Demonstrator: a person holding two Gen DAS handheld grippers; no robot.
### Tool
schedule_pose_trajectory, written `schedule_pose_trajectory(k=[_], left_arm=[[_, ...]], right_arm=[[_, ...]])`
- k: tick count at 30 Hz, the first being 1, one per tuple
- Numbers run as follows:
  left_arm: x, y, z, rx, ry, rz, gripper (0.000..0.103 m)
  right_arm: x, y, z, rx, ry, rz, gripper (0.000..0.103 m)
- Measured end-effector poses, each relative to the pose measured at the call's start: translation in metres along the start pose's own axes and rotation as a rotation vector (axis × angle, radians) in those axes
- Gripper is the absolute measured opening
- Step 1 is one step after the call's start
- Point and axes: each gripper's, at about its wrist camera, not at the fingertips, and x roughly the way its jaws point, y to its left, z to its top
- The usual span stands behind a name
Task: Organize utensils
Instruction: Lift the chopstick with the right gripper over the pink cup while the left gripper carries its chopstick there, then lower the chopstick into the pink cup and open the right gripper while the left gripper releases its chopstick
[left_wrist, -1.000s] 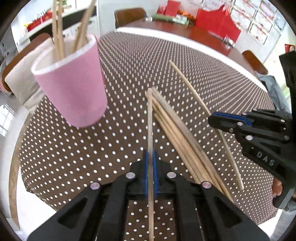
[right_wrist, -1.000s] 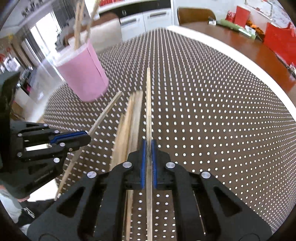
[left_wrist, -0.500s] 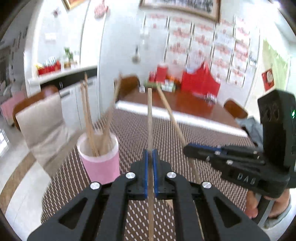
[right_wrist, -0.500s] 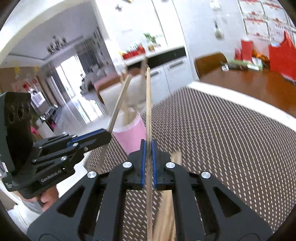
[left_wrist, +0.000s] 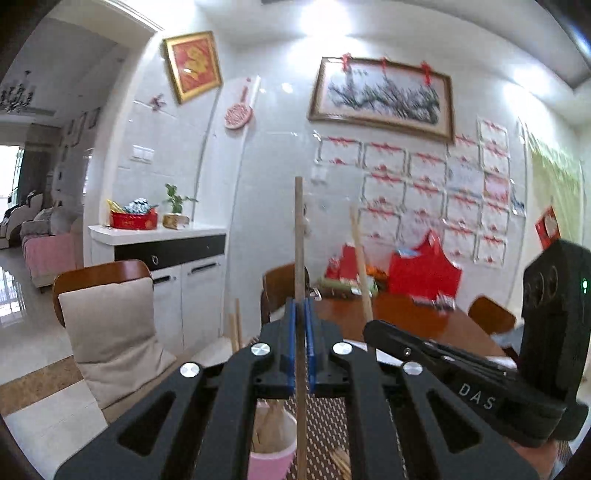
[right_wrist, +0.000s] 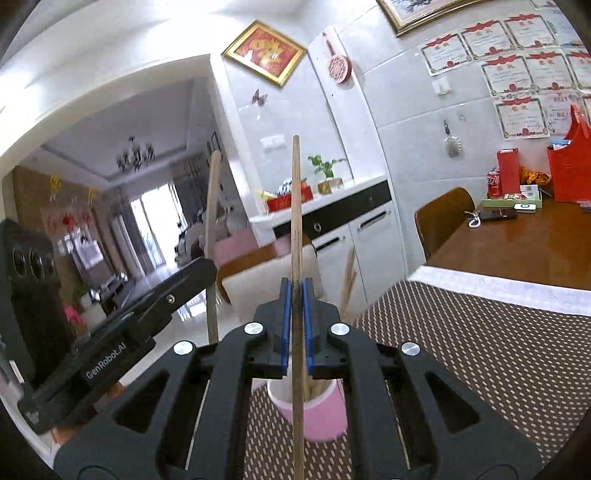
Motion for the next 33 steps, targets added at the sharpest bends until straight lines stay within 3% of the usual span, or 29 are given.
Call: schedule_pose_trajectory(k=[8,15,24,33], left_arm=[[0.032,0.015,0.006,-0.033,-0.07,0.041,0.005],[0.062,0.029,-0.008,-0.042,-0.109,0.089,0.005],[0.082,0.034,-0.036,-0.035,-0.05,0.1,0.006],[0.073,0.025,-0.047,0.002,-0.019,0.114,0.006]], right_arm=[[0.045,-0.003,0.01,-0.002,-0.058,-0.007,0.006],[0.075,-0.013,0.005,0.026,-0.102,-0.021,0.007],[0.097,-0.022,-0.015,0.018,-0.057,-0.041,0.007],[0.086,-0.019,-0.029,-0.009,-0.026,-0.046,0.007]])
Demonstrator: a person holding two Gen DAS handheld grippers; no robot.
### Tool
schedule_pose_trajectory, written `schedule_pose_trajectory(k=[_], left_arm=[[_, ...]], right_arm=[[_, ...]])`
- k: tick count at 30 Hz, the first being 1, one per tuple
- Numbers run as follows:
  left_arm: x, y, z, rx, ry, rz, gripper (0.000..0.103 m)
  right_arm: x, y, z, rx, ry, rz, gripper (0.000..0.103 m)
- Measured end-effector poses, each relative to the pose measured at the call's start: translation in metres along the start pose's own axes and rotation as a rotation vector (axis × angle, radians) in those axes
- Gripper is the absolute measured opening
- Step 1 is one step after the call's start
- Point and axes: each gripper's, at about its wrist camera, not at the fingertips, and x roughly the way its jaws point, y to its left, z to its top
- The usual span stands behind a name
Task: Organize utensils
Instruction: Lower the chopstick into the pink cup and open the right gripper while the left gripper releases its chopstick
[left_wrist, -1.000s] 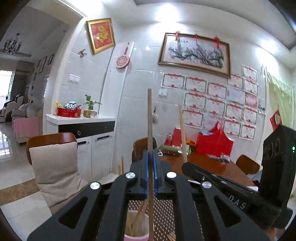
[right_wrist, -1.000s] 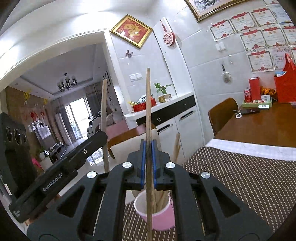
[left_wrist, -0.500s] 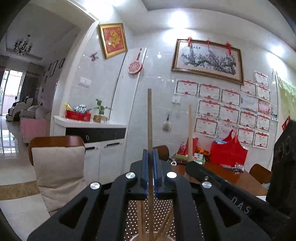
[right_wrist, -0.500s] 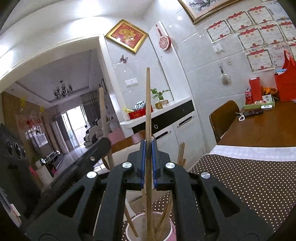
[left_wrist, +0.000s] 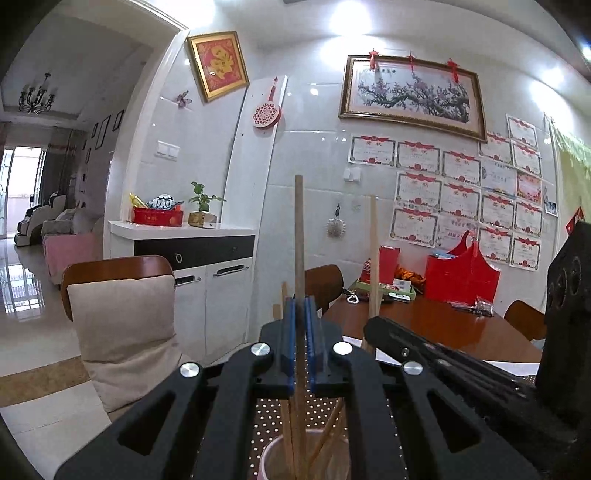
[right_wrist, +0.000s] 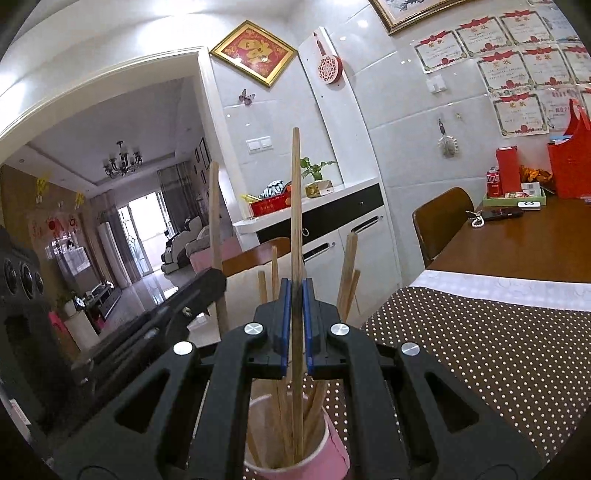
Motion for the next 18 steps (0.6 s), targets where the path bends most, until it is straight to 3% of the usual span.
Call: schedule_pose_trajectory(k=[6,9,14,18], left_arm=[[-0.007,0.002,-0.003,-0.003,0.031,0.009,0.007],[-0.011,0.004,-0.004,-0.003,0.038,0.02,0.021],[-0.019,0.005,-0.004,0.002,0.047,0.033,0.023],[-0.029,0.007,-0.003,-0.001,0.036,0.042,0.044]], right_arm=[[-0.01,0.001,-0.011,-0.007,0.02,-0.007,0.007],[-0.014,0.003,-0.015,-0.013,0.031,-0.009,0.007],[-0.018,0.005,-0.02,-0.015,0.046,-0.011,0.007],[-0.022,0.008,-0.022,-0.021,0.06,-0.014,0.007]])
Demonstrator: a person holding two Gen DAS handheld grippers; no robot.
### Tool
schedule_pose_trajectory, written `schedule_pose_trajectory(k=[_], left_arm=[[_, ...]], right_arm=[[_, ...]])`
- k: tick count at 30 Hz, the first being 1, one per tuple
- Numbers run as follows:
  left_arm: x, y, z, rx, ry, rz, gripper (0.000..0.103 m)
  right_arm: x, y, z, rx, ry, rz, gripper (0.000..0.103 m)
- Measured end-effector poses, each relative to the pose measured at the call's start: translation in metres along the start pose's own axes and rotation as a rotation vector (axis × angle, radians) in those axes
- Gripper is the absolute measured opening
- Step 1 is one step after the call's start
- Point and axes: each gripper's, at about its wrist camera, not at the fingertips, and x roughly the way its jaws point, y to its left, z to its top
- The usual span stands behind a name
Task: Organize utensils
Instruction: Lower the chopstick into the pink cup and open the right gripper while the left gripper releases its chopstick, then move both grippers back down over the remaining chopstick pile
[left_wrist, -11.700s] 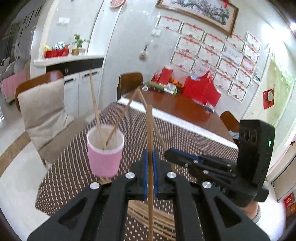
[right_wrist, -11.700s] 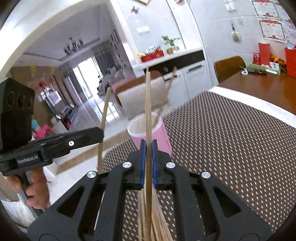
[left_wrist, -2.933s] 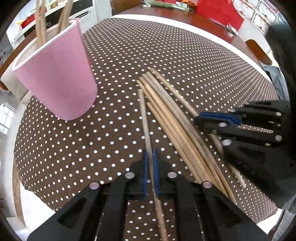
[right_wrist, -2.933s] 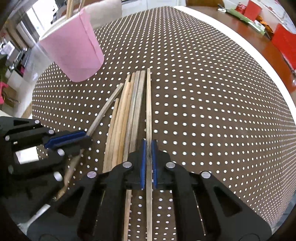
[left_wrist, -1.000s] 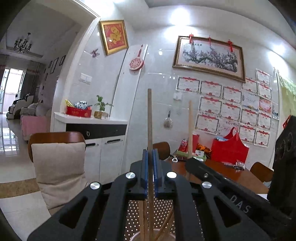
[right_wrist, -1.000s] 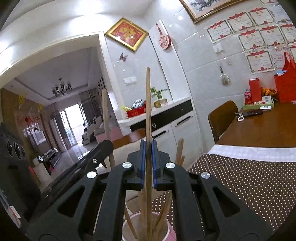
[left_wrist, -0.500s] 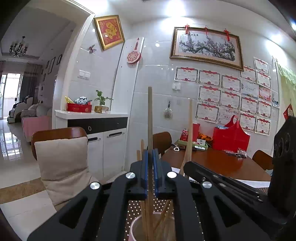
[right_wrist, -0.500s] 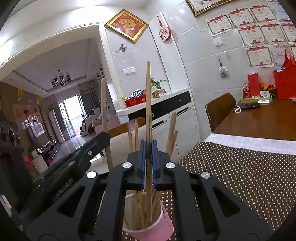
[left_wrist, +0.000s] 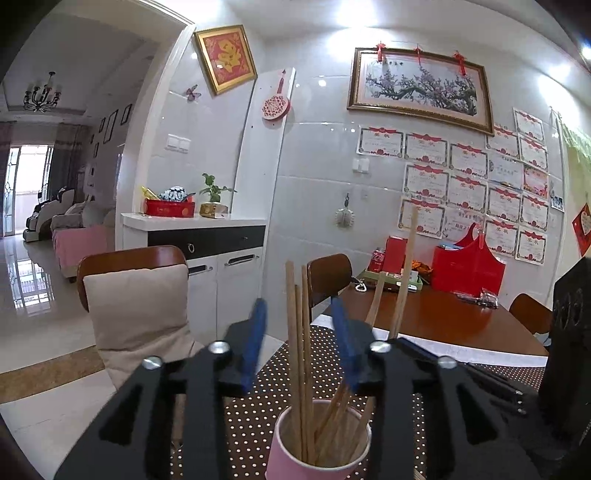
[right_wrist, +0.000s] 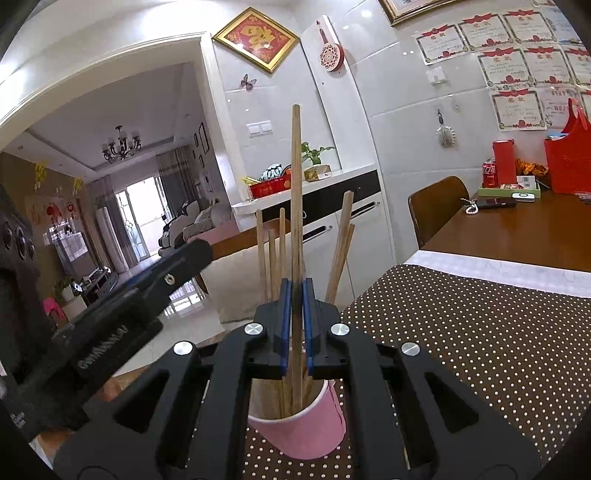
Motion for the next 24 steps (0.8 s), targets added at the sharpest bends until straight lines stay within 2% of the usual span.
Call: schedule_pose_trajectory(k=[1,2,14,16,18,19,24], left_arm=[[-0.003,0.001,0.0,0.0,-0.007,0.005,0.05],[-0.006,0.001,0.001,0.0,-0.015,0.016,0.052],[-0.033,0.006,-0.003,0.027,0.02,0.059,0.056],[-0.037,0.006,-0.003,0.03,0.031,0.059,0.057],[-0.042,0.006,-0.004,0.028,0.043,0.063,0.057],[-0.044,0.006,-0.004,0.028,0.05,0.063,0.057],[-0.059,0.0,-0.009,0.033,0.079,0.038,0.06]], right_arm=[[-0.001,0.001,-0.001,0.0,0.004,-0.001,0.007],[-0.001,0.001,-0.001,0.0,0.006,-0.004,0.007],[-0.01,0.012,-0.015,-0.002,0.063,-0.016,0.007],[-0.013,0.013,-0.016,0.003,0.07,-0.022,0.014],[-0.019,0.013,-0.017,0.009,0.064,-0.03,0.042],[-0.024,0.013,-0.018,0.014,0.055,-0.035,0.048],[-0.048,0.008,-0.017,0.034,0.04,-0.053,0.048]])
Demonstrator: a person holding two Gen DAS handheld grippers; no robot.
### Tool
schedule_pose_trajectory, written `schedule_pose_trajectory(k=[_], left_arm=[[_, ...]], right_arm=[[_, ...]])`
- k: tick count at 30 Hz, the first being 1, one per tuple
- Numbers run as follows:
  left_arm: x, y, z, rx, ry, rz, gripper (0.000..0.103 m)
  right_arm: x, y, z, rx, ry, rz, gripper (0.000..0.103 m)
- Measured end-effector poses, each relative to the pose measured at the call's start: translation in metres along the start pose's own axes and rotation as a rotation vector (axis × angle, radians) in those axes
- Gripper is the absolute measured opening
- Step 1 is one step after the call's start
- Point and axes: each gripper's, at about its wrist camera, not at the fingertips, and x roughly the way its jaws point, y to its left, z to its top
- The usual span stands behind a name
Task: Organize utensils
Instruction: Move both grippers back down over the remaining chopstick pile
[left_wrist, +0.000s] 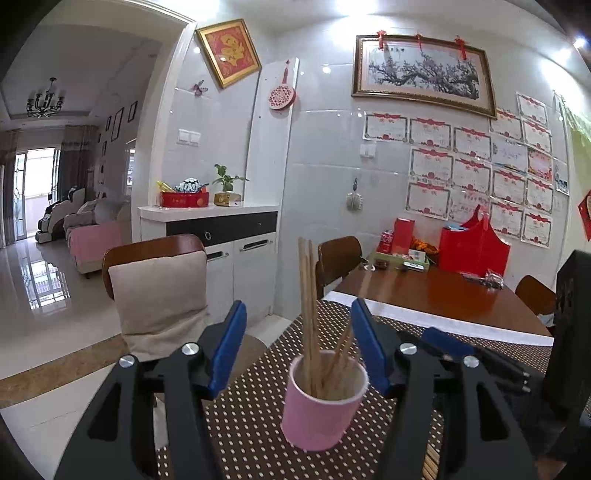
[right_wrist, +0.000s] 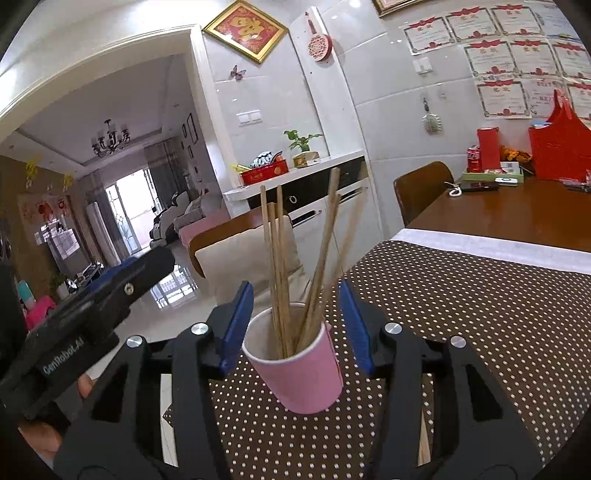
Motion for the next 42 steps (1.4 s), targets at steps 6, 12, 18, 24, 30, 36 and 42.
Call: schedule_pose_trajectory(k=[6,12,18,24,30,36,42], left_arm=[[-0.014,-0.018,-0.016,0.005,0.09,-0.057,0.06],[-0.009,-0.049,-0.05,0.026,0.303,-0.182,0.06],[0.019,-0.084,-0.095,0.069,0.537,-0.261,0.06],[0.055,-0.096,-0.134,0.041,0.794,-0.272,0.06],[0.069,-0.102,-0.154,0.05,0.89,-0.223,0.06],[0.078,-0.118,-0.157,0.104,0.893,-0.184,0.06],[0.086,-0.137,-0.156,0.162,0.898,-0.144,0.063]], right_arm=[[-0.034,-0.012,-0.005,-0.006,0.011,-0.046,0.048],[-0.055,-0.045,-0.019,-0.012,0.134,-0.119,0.053],[-0.062,-0.092,-0.05,-0.006,0.329,-0.206,0.057],[-0.065,-0.126,-0.075,0.057,0.429,-0.224,0.062],[-0.071,-0.133,-0.086,0.075,0.452,-0.211,0.064],[-0.069,-0.135,-0.091,0.089,0.461,-0.201,0.065],[-0.066,-0.138,-0.09,0.108,0.467,-0.199,0.066]])
